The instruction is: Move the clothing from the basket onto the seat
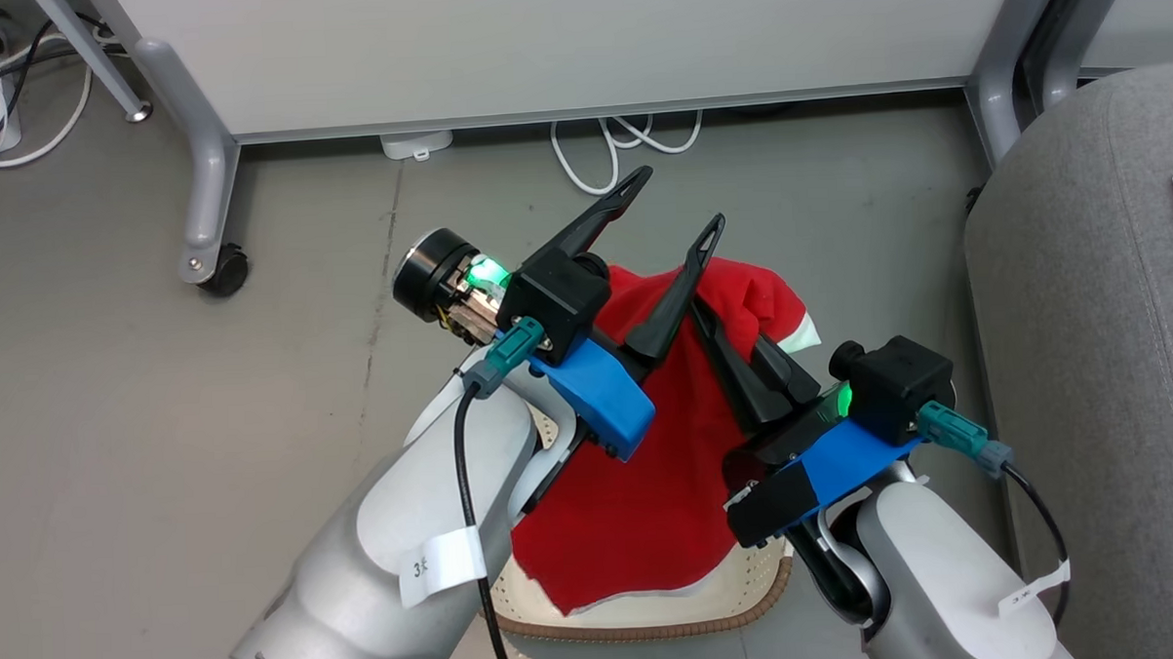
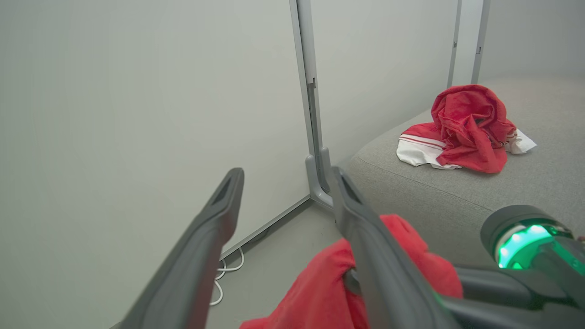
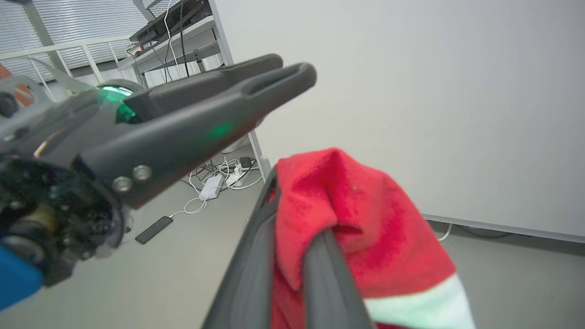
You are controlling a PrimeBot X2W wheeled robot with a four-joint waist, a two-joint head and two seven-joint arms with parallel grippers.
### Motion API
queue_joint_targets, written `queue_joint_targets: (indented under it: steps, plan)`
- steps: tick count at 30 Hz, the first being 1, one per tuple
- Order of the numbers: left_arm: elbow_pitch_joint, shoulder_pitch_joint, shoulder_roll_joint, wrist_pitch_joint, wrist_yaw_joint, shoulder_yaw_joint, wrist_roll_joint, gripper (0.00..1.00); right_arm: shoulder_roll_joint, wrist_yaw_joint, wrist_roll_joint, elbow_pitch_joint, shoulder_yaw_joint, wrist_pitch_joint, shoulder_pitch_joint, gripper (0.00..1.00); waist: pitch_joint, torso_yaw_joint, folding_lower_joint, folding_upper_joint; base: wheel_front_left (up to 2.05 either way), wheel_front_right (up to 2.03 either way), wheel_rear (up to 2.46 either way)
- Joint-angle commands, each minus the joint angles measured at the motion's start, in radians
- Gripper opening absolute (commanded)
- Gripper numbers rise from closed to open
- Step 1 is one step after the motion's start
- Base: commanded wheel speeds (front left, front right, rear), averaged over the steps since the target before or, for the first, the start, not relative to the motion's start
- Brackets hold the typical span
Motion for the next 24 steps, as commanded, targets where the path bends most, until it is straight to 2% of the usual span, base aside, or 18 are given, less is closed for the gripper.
queue_joint_targets:
  steps: [1, 11, 24]
  plan:
    - [-0.002, 0.005, -0.001, -0.003, -0.005, 0.007, 0.001, 1.00, -0.002, 0.000, -0.011, 0.002, -0.005, -0.001, -0.004, 0.00, 0.000, -0.003, -0.0001, 0.0000, 0.00, 0.00, 0.00]
    - [-0.010, 0.029, 0.002, -0.003, -0.004, 0.011, 0.013, 1.00, -0.002, 0.000, -0.046, -0.026, -0.086, -0.001, 0.017, 0.00, 0.011, -0.056, -0.0001, 0.0000, 0.00, 0.00, 0.00]
    - [-0.038, 0.062, 0.011, -0.003, -0.005, -0.038, 0.029, 1.00, -0.001, 0.000, -0.097, -0.097, -0.244, -0.001, 0.032, 0.00, 0.060, -0.197, -0.0001, 0.0000, 0.00, 0.00, 0.00]
